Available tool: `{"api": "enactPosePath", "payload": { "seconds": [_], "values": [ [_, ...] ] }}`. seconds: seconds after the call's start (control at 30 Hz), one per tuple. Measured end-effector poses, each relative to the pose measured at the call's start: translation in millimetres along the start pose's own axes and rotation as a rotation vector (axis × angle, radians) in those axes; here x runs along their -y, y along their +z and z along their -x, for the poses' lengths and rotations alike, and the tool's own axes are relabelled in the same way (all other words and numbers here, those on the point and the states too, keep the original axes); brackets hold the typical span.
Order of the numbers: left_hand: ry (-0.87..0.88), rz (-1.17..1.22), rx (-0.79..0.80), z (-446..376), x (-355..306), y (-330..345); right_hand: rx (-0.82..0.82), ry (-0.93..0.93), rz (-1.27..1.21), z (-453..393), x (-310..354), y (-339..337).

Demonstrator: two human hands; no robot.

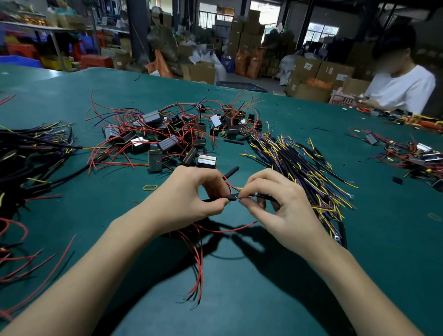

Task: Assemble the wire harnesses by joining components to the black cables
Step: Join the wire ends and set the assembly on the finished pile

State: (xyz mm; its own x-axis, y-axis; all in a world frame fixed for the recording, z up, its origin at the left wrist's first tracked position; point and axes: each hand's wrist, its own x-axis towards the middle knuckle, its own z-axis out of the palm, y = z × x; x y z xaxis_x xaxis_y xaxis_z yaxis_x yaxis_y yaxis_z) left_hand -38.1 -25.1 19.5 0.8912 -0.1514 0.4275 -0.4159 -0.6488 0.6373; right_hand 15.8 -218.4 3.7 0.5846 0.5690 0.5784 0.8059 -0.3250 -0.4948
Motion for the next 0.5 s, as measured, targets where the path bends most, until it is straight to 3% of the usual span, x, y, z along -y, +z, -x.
{"api": "enactPosePath", "payload": {
  "seconds": [0.5],
  "values": [
    [0.015, 0.023, 0.029, -1.4, 0.2, 1.6, 0.089, -0.034, 0.066, -1.6, 1.5, -4.8]
  ]
}}
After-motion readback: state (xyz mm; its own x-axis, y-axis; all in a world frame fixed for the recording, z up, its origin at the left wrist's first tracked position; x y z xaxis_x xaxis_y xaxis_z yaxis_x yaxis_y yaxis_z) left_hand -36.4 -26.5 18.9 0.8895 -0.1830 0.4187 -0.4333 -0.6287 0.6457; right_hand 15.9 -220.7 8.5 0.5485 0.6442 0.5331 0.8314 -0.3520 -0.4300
